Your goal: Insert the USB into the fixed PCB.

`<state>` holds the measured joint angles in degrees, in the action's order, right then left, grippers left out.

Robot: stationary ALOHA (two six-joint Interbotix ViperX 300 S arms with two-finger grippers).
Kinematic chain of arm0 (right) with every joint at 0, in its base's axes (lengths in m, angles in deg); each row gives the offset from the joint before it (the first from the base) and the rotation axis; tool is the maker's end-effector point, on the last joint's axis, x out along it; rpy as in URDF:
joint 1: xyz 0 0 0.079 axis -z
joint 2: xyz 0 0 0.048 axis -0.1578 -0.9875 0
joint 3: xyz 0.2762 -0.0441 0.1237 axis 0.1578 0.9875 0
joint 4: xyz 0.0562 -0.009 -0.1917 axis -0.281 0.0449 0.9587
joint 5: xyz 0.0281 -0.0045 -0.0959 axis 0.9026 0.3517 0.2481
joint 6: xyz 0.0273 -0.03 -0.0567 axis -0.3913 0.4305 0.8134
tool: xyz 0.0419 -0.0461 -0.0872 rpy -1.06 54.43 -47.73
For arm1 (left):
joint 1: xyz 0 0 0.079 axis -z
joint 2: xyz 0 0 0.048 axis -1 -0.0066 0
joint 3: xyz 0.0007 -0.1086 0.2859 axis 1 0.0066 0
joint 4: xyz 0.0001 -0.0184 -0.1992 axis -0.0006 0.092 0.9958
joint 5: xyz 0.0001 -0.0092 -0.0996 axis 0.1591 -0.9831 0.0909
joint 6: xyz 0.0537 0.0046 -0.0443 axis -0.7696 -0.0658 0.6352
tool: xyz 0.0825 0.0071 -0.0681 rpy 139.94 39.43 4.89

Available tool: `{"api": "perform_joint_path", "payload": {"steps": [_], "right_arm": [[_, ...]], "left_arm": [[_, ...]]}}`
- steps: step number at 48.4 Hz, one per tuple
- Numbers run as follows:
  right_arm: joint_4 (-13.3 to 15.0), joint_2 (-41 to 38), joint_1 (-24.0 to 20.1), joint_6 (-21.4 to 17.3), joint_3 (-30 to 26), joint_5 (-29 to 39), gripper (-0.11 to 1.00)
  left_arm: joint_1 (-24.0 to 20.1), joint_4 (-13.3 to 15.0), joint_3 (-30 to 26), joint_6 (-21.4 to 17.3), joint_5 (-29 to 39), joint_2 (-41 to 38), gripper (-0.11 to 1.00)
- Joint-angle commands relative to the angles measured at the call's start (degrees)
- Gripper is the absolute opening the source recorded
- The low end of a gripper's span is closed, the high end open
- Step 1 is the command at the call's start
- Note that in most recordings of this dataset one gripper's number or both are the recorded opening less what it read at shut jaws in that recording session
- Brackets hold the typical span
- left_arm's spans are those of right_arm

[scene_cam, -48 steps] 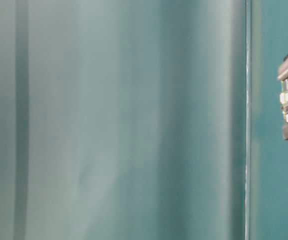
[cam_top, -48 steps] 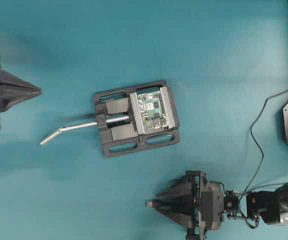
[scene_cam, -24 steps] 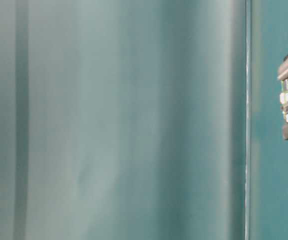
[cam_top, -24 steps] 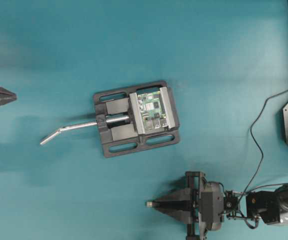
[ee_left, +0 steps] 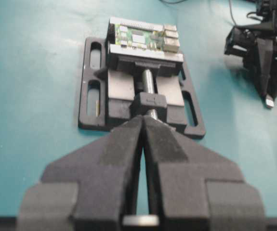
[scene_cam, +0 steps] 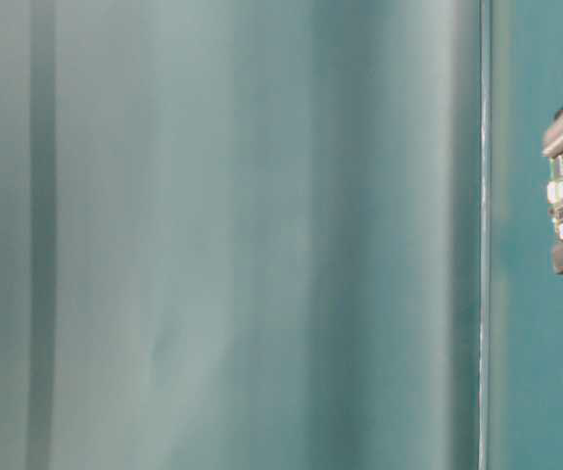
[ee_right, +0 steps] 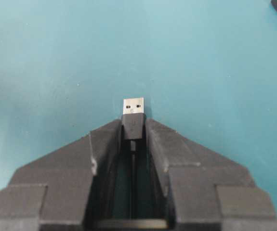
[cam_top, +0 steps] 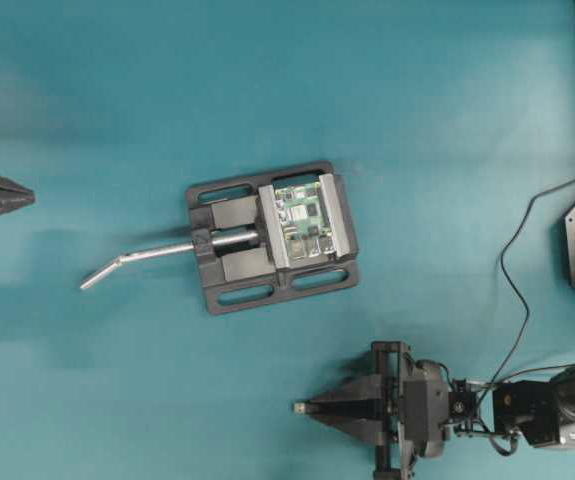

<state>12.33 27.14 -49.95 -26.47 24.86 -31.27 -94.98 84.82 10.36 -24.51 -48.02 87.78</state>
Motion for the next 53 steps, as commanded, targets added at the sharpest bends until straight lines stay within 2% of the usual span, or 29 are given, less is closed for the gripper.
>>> {"api": "perform_joint_path", "payload": {"steps": [1,8,17,26,31,36,47,50,53], "right_arm": [[-0.8,2.1,-0.1,-0.5,0.3,-0.9,0.2],[-1.0,4.0,-0.1,-3.6,1.1,-1.5,0.2],[-1.6,5.3,-0.1,-9.4,3.1,-3.3,0.2],[-5.0,5.6,-0.1,-9.8,2.5,-4.3,0.2],[-7.8,5.8,-0.1,-8.9,1.7,-4.3,0.2],[-12.2,6.0,-0.4,-5.9,0.3,-4.3,0.2],[-27.3,6.1,-1.6,7.2,-4.1,-6.2,0.2],[-31.3,6.1,-1.8,9.2,-4.9,-7.6,0.2],[-34.5,6.1,-1.9,9.7,-5.5,-9.4,0.2]], "left_arm": [[0.3,-0.3,-0.1,0.3,-0.1,-0.5,0.0],[0.3,-0.3,0.4,0.4,0.0,-0.5,0.0],[0.3,-0.3,0.4,0.6,0.0,-0.5,0.0],[0.3,-0.3,0.4,0.7,0.2,-0.5,0.0],[0.3,-0.2,0.5,0.4,0.4,-0.5,0.0],[0.3,-0.3,0.5,0.6,2.0,-0.4,0.0],[0.3,-0.3,-1.2,0.6,6.8,-0.3,0.0],[0.3,-0.3,-2.0,0.4,7.7,-0.2,0.0],[0.3,-0.3,-2.7,0.4,8.7,-0.2,0.0]]}}
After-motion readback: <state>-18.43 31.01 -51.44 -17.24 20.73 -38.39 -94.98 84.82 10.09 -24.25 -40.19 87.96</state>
